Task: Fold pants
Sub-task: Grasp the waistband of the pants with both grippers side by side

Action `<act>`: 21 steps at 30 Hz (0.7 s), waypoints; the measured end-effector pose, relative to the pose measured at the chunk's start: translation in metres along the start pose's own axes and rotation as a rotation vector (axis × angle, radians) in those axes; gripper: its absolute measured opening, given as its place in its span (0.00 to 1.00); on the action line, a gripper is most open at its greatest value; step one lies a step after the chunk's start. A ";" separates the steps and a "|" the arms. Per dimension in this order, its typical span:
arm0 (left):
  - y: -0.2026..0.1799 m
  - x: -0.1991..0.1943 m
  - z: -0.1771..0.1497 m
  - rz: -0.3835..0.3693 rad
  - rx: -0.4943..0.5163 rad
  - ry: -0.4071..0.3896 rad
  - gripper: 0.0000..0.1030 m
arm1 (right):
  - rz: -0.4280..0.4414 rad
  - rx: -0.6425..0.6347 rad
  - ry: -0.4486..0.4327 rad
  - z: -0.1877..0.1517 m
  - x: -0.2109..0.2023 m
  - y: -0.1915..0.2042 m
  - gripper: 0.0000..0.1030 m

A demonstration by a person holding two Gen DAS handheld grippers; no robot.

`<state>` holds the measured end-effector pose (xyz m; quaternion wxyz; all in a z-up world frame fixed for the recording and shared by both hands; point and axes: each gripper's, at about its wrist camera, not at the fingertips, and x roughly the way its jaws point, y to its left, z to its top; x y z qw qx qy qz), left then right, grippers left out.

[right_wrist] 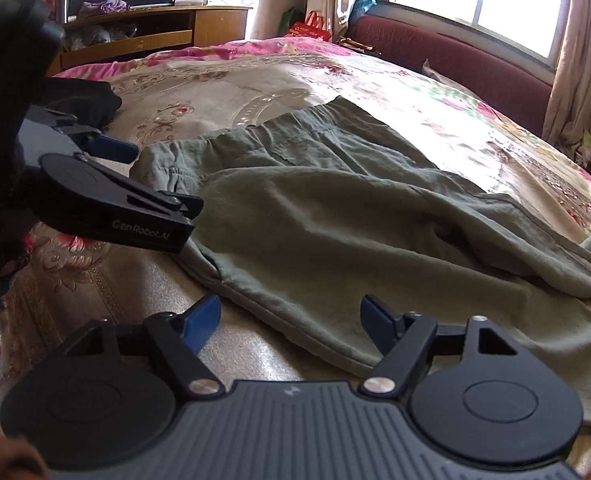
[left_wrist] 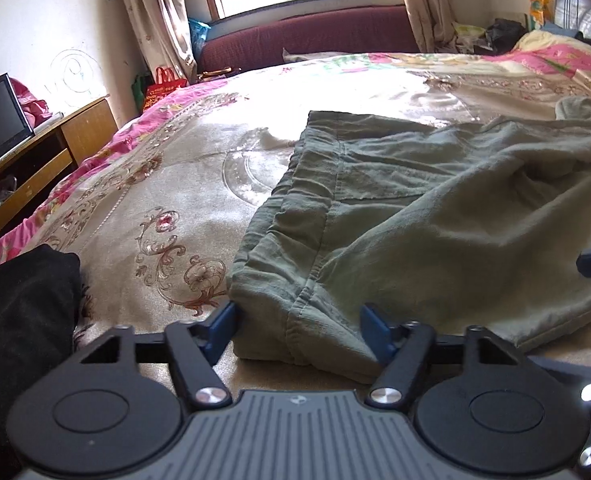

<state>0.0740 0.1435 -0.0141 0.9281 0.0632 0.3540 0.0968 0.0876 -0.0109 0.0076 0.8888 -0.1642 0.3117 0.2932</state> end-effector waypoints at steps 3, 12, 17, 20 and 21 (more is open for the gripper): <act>0.012 0.002 -0.002 -0.056 -0.025 0.013 0.73 | 0.012 -0.025 0.004 0.007 0.003 0.002 0.66; 0.014 0.005 -0.006 -0.097 0.070 -0.001 0.79 | 0.057 -0.155 0.005 0.013 0.011 0.024 0.63; 0.023 0.000 -0.006 -0.138 0.073 0.019 0.46 | 0.132 -0.151 0.056 0.022 0.021 0.030 0.24; 0.037 -0.006 -0.007 -0.170 0.017 0.021 0.39 | 0.143 -0.121 0.078 0.026 0.020 0.034 0.12; 0.040 -0.009 -0.007 -0.162 0.017 0.017 0.38 | 0.152 -0.101 0.083 0.028 0.019 0.036 0.12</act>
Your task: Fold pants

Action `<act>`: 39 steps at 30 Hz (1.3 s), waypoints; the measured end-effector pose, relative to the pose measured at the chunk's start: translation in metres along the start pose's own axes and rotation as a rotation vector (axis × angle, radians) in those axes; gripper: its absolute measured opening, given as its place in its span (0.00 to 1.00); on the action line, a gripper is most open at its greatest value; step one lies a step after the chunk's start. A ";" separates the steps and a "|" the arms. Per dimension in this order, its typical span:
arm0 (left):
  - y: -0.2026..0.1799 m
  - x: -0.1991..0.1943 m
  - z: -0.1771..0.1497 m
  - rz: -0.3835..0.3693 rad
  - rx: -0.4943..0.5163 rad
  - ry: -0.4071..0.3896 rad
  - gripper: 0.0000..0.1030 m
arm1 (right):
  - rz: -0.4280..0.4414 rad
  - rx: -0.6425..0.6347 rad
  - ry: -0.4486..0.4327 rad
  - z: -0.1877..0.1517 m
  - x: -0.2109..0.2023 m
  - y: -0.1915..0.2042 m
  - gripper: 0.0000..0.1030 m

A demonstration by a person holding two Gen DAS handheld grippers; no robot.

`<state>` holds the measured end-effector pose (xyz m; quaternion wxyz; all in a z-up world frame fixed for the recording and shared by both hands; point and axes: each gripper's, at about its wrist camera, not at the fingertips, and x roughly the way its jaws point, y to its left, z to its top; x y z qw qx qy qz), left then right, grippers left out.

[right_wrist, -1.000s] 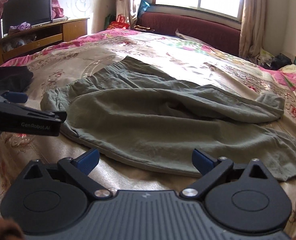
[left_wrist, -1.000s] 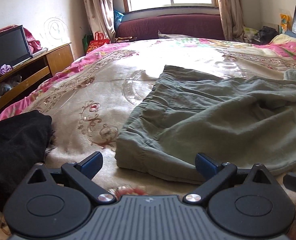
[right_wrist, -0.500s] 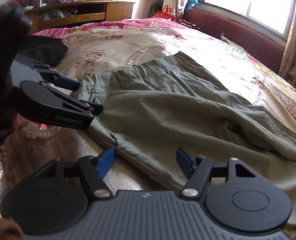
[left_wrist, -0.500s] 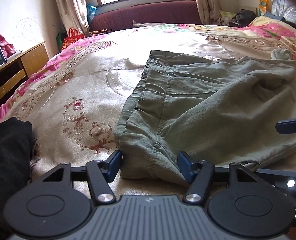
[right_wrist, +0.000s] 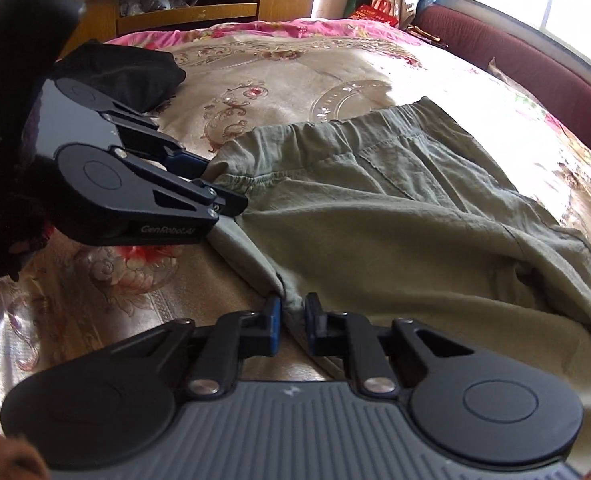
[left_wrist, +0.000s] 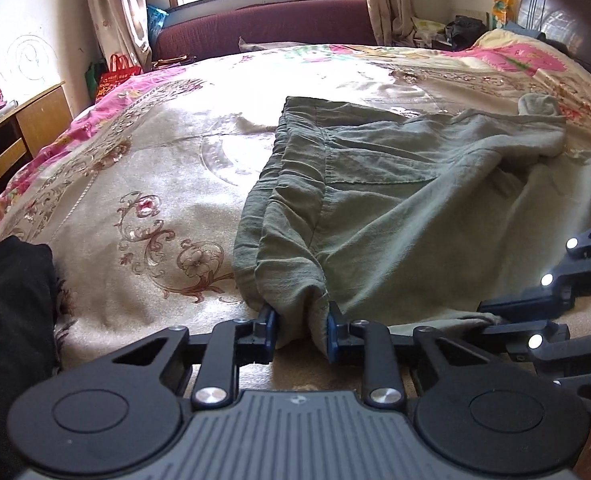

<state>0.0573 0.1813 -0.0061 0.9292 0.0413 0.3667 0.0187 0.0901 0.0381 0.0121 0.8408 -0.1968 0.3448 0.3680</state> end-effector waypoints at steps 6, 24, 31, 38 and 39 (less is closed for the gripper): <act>0.027 -0.021 -0.011 0.100 0.035 0.013 0.37 | 0.146 0.054 0.000 0.013 -0.005 0.034 0.10; -0.038 -0.067 0.004 0.078 0.116 -0.075 0.49 | -0.161 0.564 -0.081 -0.076 -0.103 -0.098 0.39; -0.177 -0.036 0.021 -0.223 0.261 -0.046 0.51 | -0.573 1.047 -0.050 -0.212 -0.166 -0.229 0.44; -0.262 -0.023 0.040 -0.305 0.411 -0.048 0.53 | -0.553 1.273 -0.186 -0.263 -0.177 -0.285 0.51; -0.267 -0.020 0.041 -0.306 0.419 -0.037 0.53 | -0.560 1.272 -0.203 -0.261 -0.176 -0.288 0.53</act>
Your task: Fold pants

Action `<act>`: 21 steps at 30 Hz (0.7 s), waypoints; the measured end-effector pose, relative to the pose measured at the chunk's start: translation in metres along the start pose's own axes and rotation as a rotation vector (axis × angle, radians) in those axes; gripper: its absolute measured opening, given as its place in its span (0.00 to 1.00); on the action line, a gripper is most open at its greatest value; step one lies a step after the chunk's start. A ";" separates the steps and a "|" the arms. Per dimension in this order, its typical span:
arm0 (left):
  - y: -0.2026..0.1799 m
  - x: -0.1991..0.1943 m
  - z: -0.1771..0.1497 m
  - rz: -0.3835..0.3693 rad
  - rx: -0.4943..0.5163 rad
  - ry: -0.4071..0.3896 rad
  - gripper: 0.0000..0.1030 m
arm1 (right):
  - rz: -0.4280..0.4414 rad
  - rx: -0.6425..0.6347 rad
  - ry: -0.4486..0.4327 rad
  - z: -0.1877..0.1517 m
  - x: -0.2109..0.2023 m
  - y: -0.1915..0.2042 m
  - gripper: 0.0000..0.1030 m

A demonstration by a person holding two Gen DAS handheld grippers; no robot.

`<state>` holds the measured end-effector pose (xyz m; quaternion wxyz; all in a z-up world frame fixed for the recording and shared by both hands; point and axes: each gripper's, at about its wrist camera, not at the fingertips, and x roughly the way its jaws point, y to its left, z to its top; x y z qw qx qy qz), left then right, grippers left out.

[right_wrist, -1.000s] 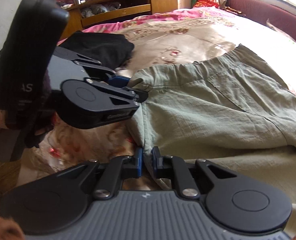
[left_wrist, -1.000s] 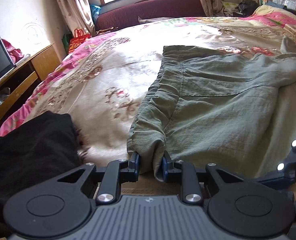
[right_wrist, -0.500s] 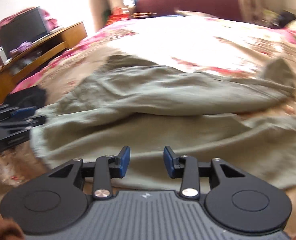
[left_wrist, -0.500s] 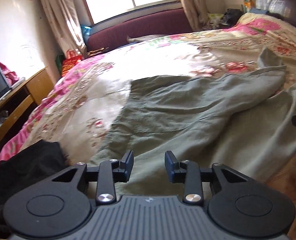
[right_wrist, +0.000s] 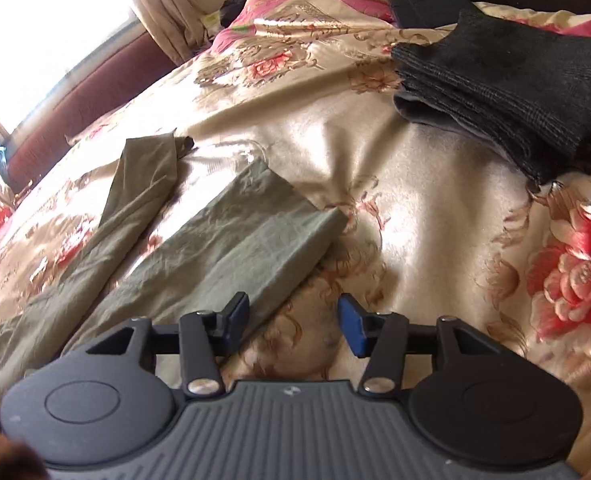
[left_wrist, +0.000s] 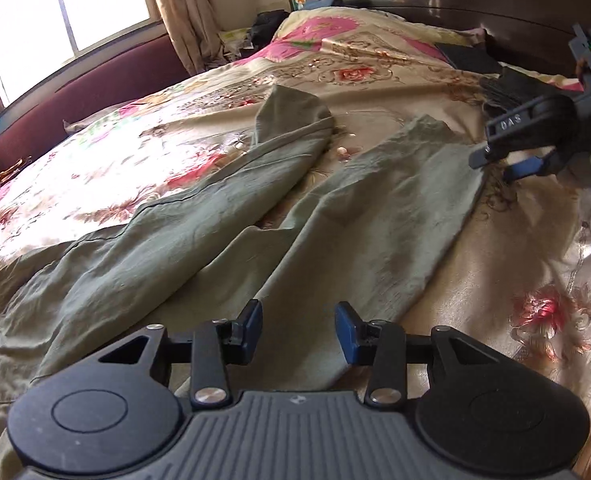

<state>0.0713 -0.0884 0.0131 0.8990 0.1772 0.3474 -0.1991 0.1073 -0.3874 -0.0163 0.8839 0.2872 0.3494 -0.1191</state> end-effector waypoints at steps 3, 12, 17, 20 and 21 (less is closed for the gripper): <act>-0.007 0.006 0.001 0.004 0.022 0.033 0.54 | 0.031 0.043 -0.026 0.008 0.011 0.003 0.55; -0.020 0.015 0.004 0.011 0.067 0.052 0.54 | 0.155 0.171 0.008 0.017 0.019 -0.021 0.03; -0.030 0.000 0.006 -0.036 0.074 0.005 0.54 | 0.168 0.172 -0.064 0.022 -0.046 -0.048 0.03; -0.039 -0.006 0.001 -0.070 0.083 -0.009 0.60 | 0.104 0.144 -0.049 0.017 -0.069 -0.064 0.03; -0.041 -0.005 -0.002 -0.078 0.090 0.001 0.61 | 0.056 0.122 -0.029 0.013 -0.068 -0.067 0.04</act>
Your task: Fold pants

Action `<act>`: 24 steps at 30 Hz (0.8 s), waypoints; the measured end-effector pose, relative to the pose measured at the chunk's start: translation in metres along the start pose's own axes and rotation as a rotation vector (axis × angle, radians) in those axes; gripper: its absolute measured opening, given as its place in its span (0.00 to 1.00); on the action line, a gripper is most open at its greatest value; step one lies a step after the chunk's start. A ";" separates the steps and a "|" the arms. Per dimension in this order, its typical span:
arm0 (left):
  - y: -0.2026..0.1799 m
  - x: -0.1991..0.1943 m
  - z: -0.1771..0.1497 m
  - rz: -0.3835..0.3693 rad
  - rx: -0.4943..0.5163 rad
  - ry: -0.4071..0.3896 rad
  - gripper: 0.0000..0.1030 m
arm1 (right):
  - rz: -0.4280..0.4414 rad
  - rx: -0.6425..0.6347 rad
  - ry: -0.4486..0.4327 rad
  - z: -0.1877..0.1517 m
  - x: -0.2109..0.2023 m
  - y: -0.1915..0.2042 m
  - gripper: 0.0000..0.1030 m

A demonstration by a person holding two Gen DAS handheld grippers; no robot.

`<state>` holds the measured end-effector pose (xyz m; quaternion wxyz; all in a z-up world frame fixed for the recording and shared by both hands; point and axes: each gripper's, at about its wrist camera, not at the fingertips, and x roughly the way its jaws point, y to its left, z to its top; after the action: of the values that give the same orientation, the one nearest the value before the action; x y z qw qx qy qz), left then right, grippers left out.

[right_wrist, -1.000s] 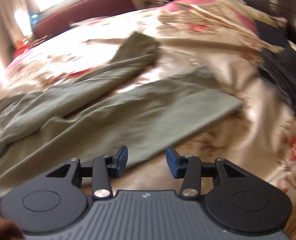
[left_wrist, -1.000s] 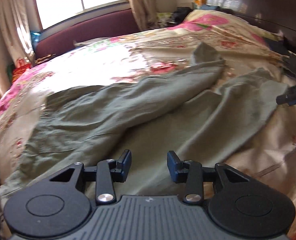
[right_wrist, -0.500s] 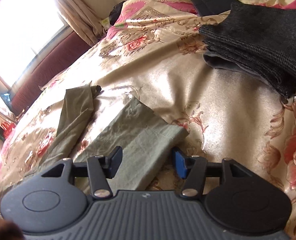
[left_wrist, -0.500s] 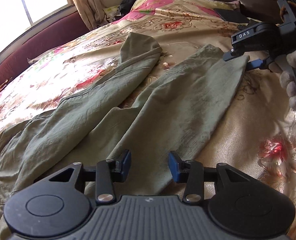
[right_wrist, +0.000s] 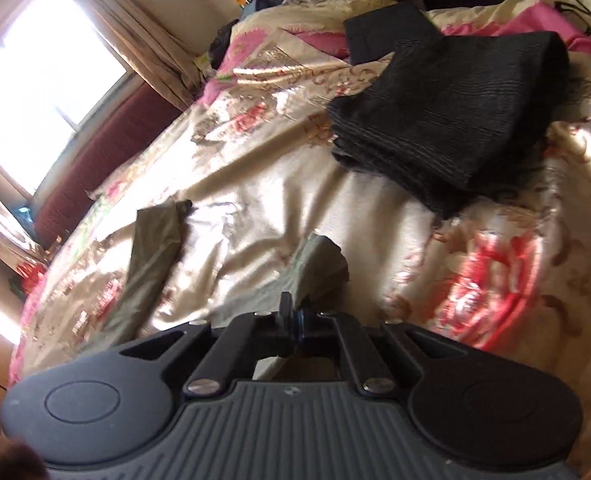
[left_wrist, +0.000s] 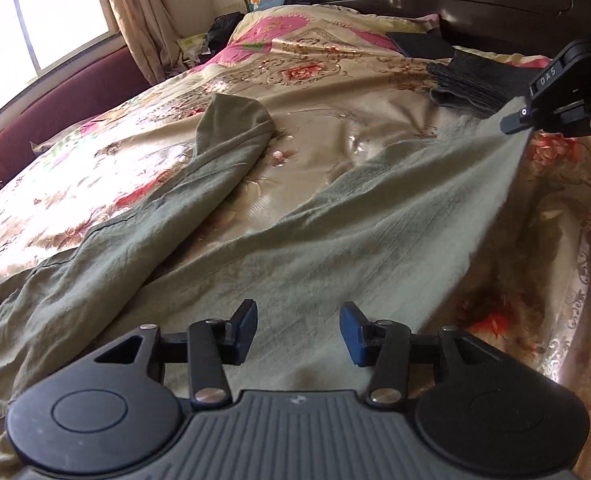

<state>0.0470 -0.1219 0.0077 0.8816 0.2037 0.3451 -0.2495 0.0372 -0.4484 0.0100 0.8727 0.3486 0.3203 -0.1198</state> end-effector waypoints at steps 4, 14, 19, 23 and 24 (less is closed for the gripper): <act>-0.002 0.000 -0.012 -0.007 -0.002 0.036 0.61 | -0.155 -0.042 0.081 -0.012 0.011 -0.005 0.08; 0.099 -0.044 -0.032 0.194 -0.092 -0.041 0.62 | -0.222 -0.479 -0.114 -0.019 -0.015 0.084 0.35; 0.165 -0.057 -0.054 0.332 -0.181 -0.043 0.68 | -0.354 -0.480 -0.073 -0.009 -0.001 0.085 0.39; 0.205 -0.052 -0.066 0.384 -0.247 -0.040 0.68 | -0.314 -0.536 -0.083 -0.016 -0.005 0.107 0.40; 0.213 -0.049 -0.066 0.392 -0.246 -0.043 0.68 | -0.272 -0.580 -0.074 -0.020 -0.001 0.123 0.41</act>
<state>0.1056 0.0970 0.0378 0.9385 0.1522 0.3080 -0.0339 0.0807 -0.3448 0.0650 0.9226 0.0345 0.3530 -0.1517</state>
